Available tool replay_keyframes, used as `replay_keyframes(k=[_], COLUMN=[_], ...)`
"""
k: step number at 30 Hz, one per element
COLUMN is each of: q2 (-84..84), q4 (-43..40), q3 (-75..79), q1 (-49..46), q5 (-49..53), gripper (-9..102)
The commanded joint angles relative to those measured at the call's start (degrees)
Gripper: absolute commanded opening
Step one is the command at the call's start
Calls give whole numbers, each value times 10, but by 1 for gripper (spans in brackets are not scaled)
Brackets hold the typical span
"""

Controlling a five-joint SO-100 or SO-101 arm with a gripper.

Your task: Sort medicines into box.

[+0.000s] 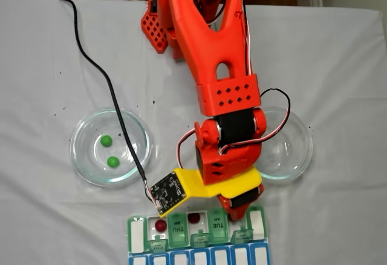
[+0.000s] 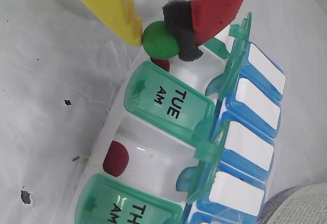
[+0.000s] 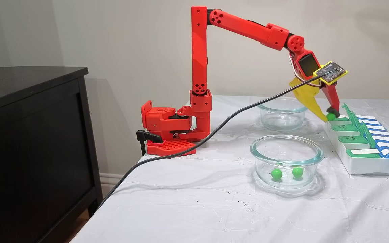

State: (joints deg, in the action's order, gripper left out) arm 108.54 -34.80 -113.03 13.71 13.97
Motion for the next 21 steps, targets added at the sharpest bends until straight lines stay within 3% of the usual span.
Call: replay_keyframes(k=[1,10,21], q2=[19,77,111], q4=[17,82,98], q3=[54,-21,-61], q1=[11,14,19], q5=[-6,-1,-4], gripper=[0,0,0])
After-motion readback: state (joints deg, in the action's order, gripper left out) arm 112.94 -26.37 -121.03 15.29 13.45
